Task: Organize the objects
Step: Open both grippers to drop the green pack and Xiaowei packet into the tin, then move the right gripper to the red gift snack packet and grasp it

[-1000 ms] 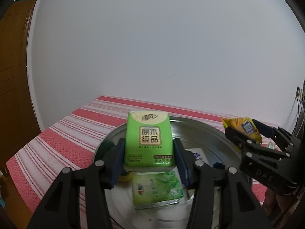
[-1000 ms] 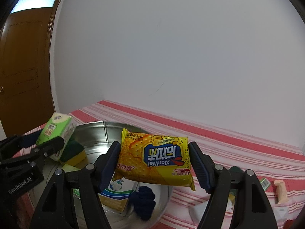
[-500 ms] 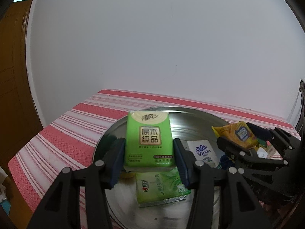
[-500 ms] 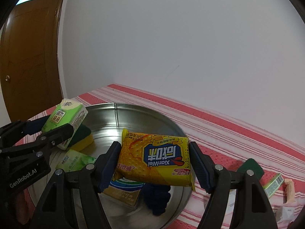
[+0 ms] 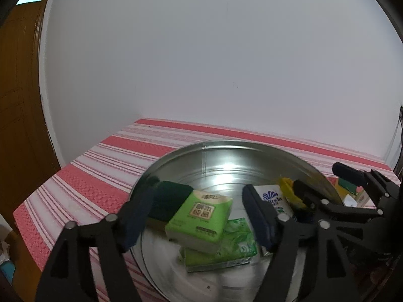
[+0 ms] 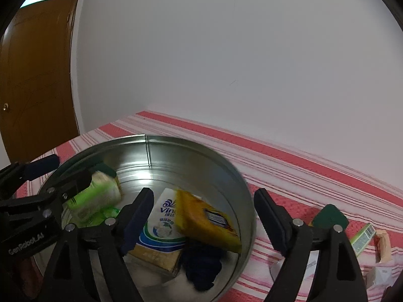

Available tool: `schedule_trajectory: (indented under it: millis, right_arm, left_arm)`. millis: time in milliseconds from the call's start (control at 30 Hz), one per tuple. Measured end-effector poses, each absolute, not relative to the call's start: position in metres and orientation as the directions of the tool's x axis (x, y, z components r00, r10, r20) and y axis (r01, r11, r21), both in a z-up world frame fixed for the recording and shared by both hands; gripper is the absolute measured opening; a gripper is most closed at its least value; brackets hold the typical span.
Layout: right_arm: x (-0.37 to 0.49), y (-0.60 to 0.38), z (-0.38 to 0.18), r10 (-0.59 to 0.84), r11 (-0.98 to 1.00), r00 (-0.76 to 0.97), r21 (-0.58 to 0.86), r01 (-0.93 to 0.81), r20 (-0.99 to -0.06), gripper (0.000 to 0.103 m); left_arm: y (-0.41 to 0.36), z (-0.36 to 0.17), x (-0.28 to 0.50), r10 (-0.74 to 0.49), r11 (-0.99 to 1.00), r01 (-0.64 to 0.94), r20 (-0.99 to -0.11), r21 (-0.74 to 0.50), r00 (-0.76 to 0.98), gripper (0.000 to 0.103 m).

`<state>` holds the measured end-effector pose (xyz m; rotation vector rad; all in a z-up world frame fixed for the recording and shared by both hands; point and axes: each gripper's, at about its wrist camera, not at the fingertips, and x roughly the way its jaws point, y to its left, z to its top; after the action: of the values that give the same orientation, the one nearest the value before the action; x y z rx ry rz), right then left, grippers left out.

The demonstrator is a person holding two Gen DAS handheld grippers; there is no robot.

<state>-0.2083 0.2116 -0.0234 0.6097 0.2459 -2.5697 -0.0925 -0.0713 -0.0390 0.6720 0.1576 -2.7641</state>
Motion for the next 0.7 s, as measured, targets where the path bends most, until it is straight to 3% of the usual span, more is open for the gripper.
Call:
schedule_trajectory:
  millis: [167,333,700]
  right_arm:
    - [-0.206,0.226,-0.022,-0.407,-0.885,-0.799,-0.027,0.465,-0.443,0.085]
    - [-0.203,0.234,-0.017,-0.404,-0.895,-0.816,-0.006,0.446,-0.413,0.085]
    - [-0.203,0.252,-0.013,-0.342,-0.929,-0.859,0.0,0.369,-0.38,0.088]
  left_arm:
    - [-0.066,-0.037,-0.088,-0.265,-0.948,0.315,-0.45,-0.038,-0.853,0.09]
    - [-0.065,-0.034,-0.085,-0.273,-0.944,0.326,-0.432,-0.05,-0.859,0.097]
    - [-0.05,-0.03,-0.08,-0.259,-0.949,0.309,-0.411,-0.06,-0.874,0.103]
